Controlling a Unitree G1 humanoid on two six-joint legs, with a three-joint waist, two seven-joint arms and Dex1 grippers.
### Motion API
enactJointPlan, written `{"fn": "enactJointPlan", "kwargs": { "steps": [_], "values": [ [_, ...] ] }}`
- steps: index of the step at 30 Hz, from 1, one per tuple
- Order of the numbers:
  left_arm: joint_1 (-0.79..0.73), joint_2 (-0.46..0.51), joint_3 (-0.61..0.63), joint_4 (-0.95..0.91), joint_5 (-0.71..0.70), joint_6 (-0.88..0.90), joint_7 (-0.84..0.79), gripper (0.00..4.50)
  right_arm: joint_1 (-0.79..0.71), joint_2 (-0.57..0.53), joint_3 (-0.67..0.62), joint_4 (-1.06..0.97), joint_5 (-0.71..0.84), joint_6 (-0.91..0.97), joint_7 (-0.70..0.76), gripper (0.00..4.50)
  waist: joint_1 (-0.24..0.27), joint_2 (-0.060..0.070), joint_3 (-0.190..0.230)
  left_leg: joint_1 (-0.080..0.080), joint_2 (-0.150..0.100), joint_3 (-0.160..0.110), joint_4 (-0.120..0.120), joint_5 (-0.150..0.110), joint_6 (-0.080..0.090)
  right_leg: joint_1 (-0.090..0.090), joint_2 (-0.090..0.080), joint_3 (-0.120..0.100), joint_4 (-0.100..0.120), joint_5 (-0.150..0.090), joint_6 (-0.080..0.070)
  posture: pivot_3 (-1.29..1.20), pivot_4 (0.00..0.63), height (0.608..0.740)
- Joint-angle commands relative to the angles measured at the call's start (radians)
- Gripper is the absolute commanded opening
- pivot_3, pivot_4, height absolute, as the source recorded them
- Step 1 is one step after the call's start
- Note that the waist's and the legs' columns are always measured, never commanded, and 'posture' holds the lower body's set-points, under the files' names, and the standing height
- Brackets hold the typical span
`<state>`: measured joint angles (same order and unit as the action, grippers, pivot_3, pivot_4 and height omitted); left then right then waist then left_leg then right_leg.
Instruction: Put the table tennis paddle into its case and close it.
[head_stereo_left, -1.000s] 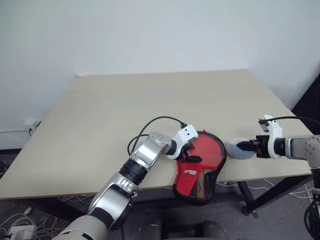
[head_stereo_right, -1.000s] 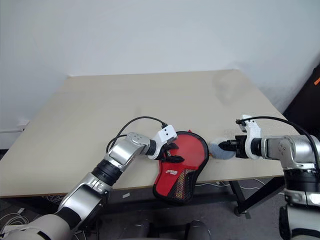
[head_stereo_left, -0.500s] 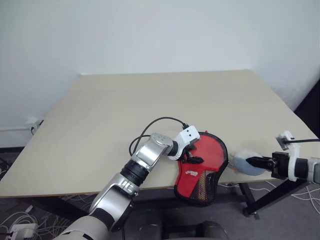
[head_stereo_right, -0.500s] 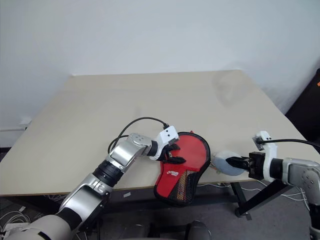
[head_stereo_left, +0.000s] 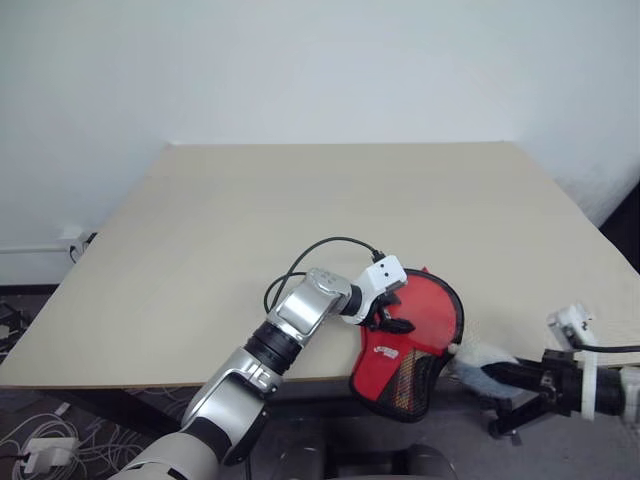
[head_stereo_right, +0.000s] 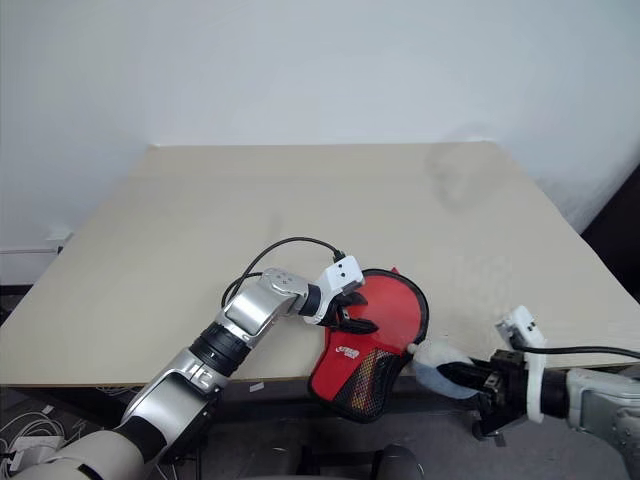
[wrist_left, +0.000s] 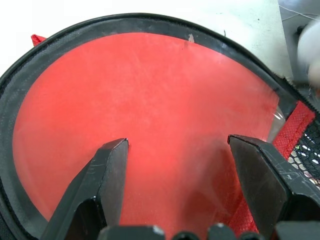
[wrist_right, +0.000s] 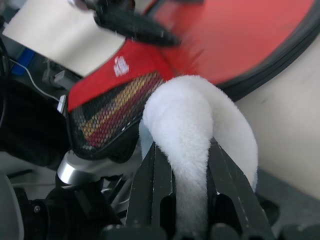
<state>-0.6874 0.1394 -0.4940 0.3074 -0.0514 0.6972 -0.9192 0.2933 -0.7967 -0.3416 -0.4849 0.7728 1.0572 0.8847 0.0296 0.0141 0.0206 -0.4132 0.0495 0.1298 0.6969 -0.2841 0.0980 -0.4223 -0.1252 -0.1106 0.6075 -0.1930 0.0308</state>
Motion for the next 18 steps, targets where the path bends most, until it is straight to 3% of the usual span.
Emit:
{"fn": "enactJointPlan", "kwargs": {
  "steps": [1,11,18],
  "values": [
    [0.033,0.013,-0.048,0.076,0.031,0.052,0.002,3.40,0.011,0.033,0.072,-0.035,-0.013,-0.038,-0.028,0.17,0.000,0.000,0.000,0.000,0.000,0.000,0.000,0.000,0.000,0.000,0.000,0.000,0.000,0.000,0.000,0.00,0.000,0.724],
    [0.047,0.026,-0.053,0.057,0.030,0.064,-0.004,3.40,0.117,0.067,-0.033,-0.153,0.213,-0.086,0.065,0.17,0.000,-0.001,0.000,0.001,0.000,-0.001,0.000,0.000,0.000,0.001,0.001,0.000,0.000,0.000,0.000,0.00,0.000,0.724],
    [0.036,0.023,-0.051,0.074,0.031,0.055,-0.005,3.40,0.241,0.017,0.049,-0.235,0.153,-0.167,0.122,0.17,0.000,-0.001,0.000,0.001,0.000,-0.002,0.000,0.000,0.000,0.001,0.001,-0.001,0.000,0.000,0.000,0.00,0.000,0.724]
  ]
}}
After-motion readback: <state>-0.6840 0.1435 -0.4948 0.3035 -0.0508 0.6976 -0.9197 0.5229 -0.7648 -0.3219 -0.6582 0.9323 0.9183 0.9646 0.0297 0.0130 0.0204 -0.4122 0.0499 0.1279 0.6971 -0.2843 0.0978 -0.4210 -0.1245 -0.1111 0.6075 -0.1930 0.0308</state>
